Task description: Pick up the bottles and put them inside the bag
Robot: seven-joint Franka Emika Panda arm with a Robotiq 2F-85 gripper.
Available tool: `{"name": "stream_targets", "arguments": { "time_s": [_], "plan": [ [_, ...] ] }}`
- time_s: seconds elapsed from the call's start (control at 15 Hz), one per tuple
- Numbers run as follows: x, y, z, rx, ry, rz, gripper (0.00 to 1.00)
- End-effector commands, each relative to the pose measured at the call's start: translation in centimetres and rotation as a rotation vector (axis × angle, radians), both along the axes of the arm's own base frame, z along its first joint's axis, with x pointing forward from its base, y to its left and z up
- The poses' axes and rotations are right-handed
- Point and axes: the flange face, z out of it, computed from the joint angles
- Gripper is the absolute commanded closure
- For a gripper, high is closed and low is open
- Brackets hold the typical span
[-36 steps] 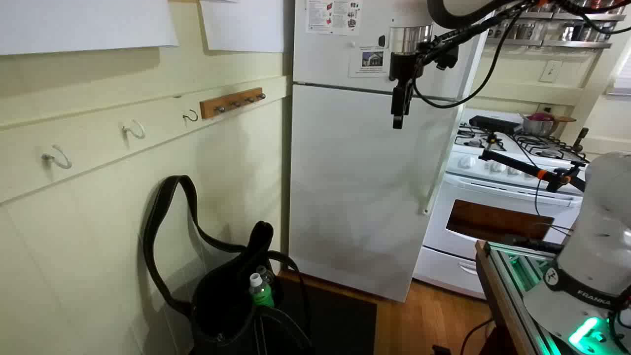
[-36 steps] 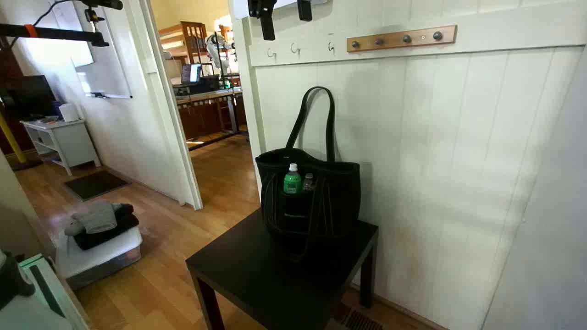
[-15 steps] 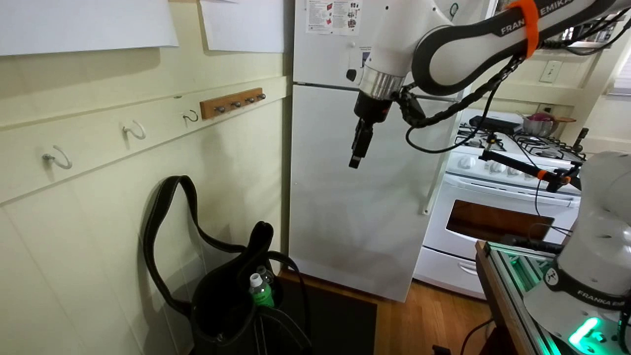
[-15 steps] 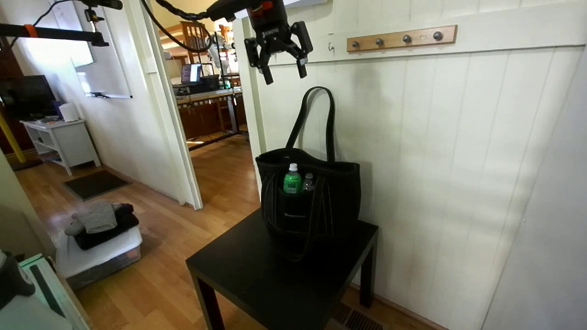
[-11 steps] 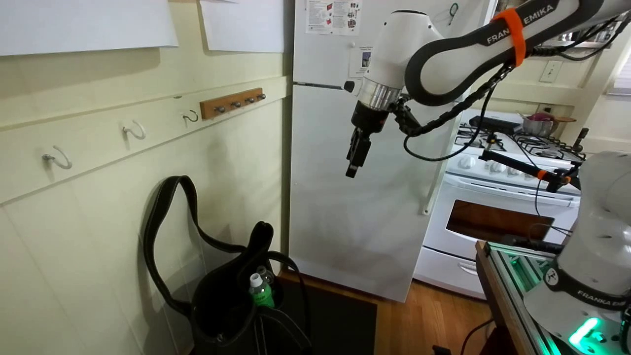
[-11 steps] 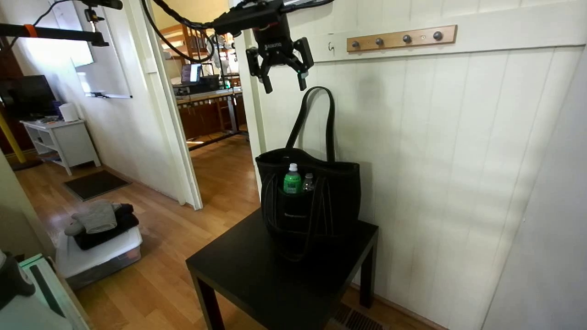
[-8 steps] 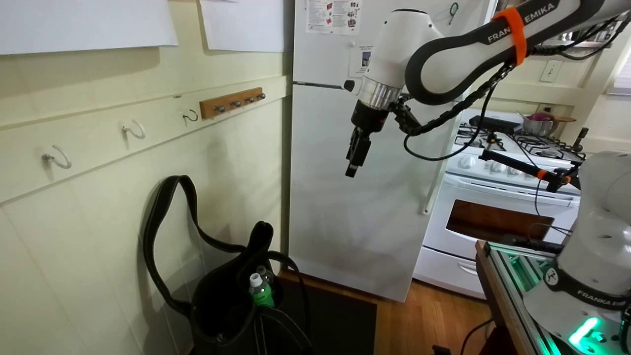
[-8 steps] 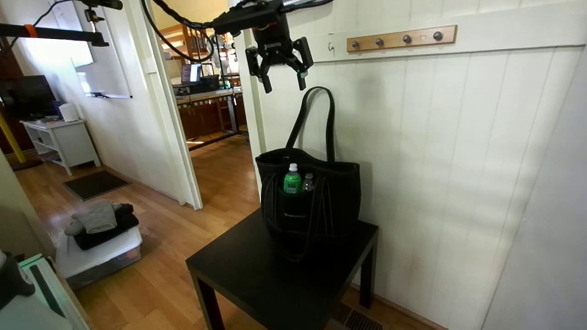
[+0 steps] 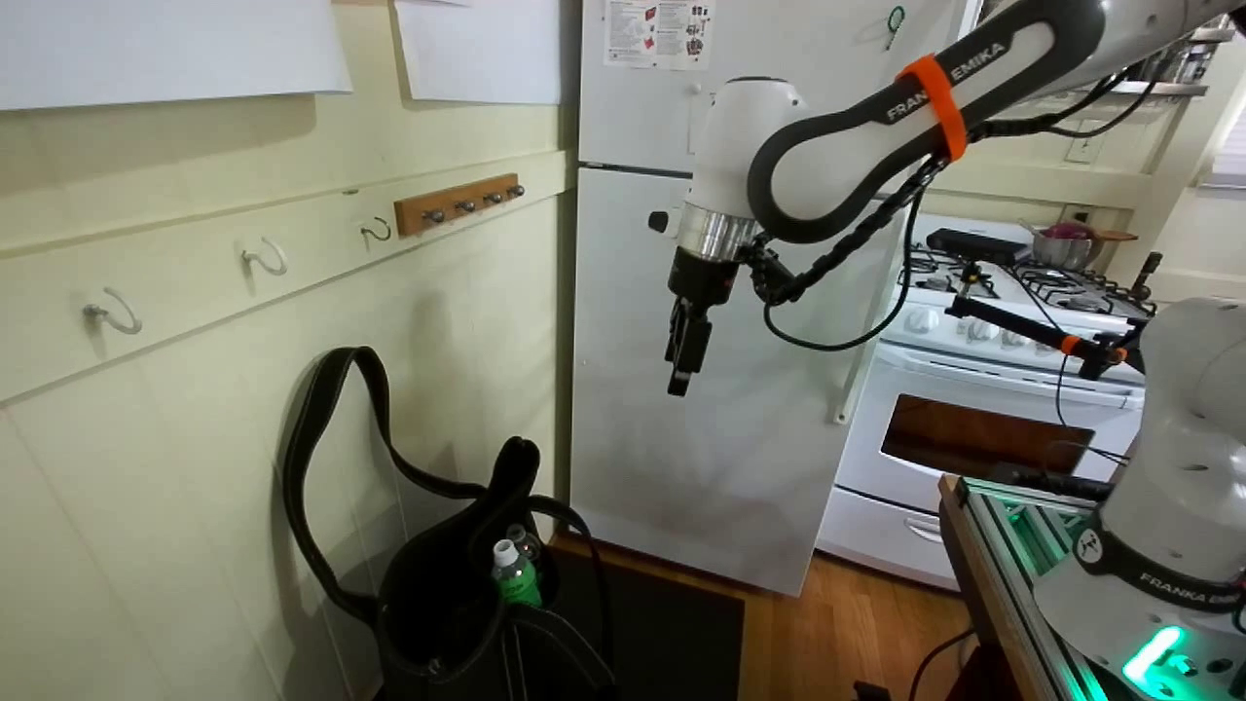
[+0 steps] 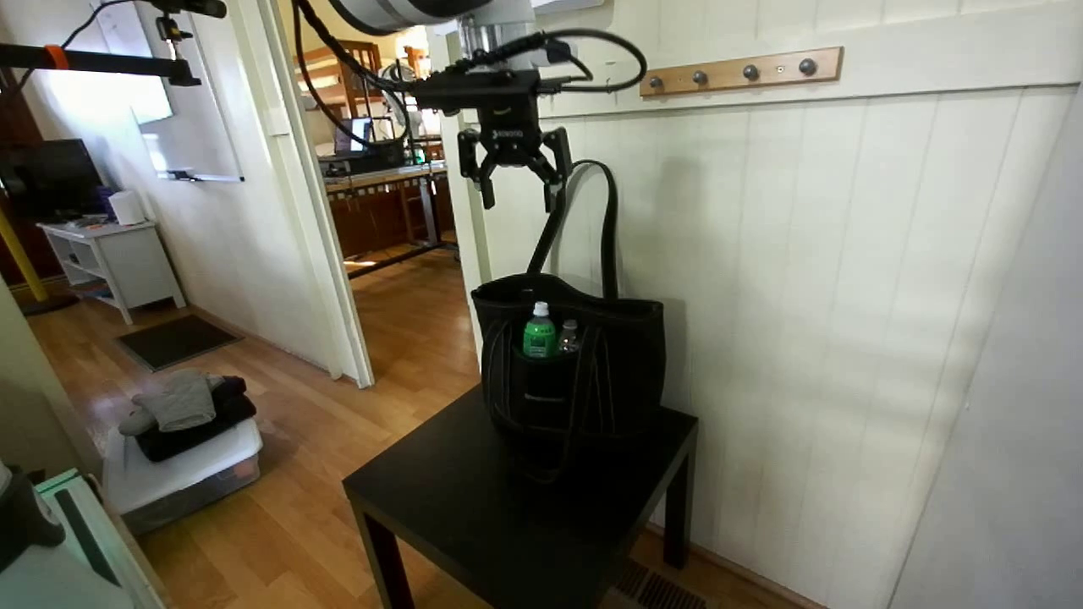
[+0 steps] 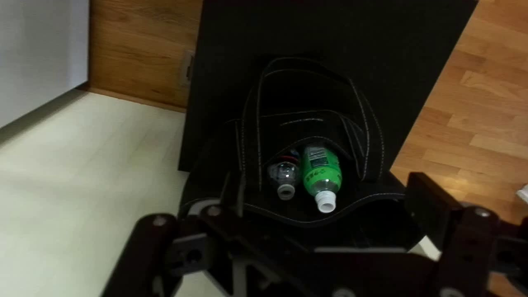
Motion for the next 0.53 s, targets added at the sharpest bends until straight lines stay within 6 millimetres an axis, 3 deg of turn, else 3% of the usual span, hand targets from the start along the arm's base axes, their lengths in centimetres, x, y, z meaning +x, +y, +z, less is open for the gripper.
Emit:
{"name": "stream_targets", "arguments": {
  "time_s": [0.0, 0.47],
  "plan": [
    [4.0, 1.6, -4.4, 0.117, 0.041, 0.121, 0.0],
    [9.4, 4.4, -12.0, 0.19, 0.14, 0.268, 0.0]
  ]
}}
